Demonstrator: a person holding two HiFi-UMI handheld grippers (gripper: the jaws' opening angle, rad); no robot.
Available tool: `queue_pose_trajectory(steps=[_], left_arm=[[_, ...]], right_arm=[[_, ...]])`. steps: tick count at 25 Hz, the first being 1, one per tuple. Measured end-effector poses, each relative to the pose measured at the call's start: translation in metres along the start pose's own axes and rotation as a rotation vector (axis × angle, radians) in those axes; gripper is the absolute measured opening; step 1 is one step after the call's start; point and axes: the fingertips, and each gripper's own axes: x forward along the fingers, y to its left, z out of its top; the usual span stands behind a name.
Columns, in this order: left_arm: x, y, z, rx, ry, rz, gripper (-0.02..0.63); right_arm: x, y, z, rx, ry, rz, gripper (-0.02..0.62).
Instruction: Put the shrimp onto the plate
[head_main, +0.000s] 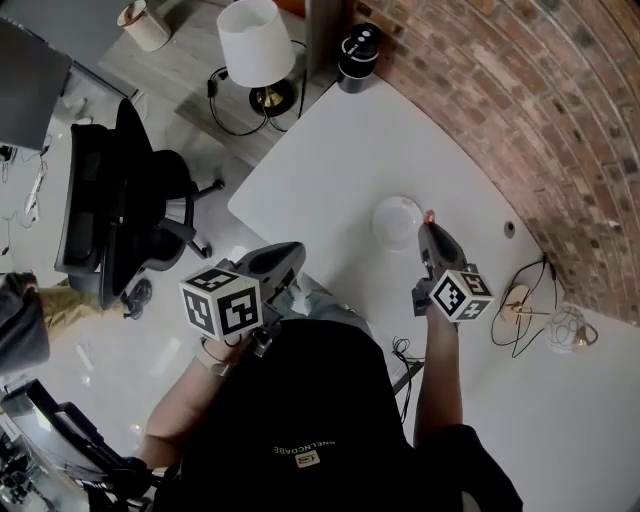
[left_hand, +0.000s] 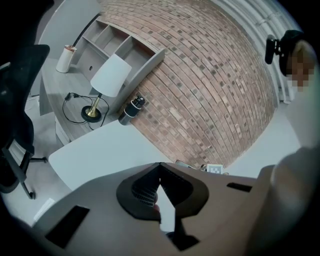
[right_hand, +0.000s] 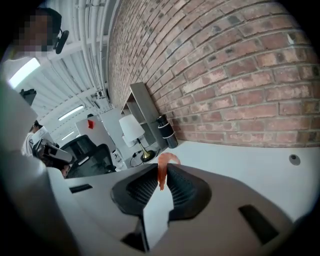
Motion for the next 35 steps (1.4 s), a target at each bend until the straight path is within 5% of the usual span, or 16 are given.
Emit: queue_pose_trajectory(steps=[12,35], left_arm=[[-0.031,0.013,-0.006,-0.041,-0.108,0.135,0.003],[-0.059,0.025,-0.027,-0.14,-0.227,0.27,0.003]], right_arm=[[0.061,-0.021,-0.049,-0.256,0.255,0.016,0.057],[0.113,-0.054,-0.14,-0.366,0.557,0.062,0.057]])
